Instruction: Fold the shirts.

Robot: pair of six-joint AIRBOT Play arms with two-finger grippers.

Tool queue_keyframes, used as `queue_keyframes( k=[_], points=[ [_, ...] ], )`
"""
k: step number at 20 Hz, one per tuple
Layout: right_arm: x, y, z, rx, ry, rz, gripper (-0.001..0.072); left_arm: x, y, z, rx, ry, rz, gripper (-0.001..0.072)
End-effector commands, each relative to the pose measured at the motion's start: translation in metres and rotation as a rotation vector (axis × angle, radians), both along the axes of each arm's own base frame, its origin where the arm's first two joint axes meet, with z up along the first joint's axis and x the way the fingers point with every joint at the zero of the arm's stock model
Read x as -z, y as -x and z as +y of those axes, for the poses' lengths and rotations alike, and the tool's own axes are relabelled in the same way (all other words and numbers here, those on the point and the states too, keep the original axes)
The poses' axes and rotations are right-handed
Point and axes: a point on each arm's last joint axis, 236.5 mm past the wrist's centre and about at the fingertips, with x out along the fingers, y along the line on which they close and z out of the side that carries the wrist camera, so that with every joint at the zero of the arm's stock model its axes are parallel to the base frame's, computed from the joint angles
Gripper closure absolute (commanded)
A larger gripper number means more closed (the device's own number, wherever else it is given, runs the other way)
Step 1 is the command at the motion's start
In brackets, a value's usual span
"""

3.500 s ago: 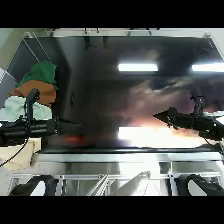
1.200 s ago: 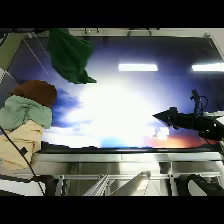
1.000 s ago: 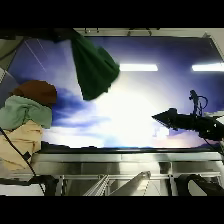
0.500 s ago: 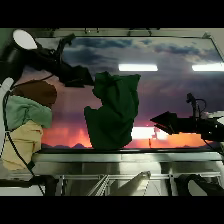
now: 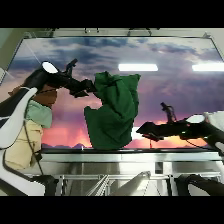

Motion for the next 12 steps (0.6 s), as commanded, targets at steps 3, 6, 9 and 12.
queue_keyframes(
  k=[3, 6, 9, 12],
  points=[
    [0.043, 0.011, 0.032, -0.005, 0.014, 0.083, 0.0281, 0.032, -0.030, -0.040, 0.044, 0.052, -0.003, 0.0008],
    [0.041, 0.007, 0.047, 0.014, -0.068, 0.091, 0.0283, 0.033, -0.034, -0.052, 0.083, 0.061, -0.002, 0.0017],
    [0.024, -0.003, 0.058, 0.039, -0.163, 0.063, 0.0606, 0.028, -0.037, -0.052, 0.094, 0.068, -0.005, 0.0704],
    [-0.002, -0.004, 0.059, -0.015, -0.255, 0.017, 0.0694, 0.002, -0.033, -0.047, 0.133, 0.088, 0.014, 0.0708]
  ],
)
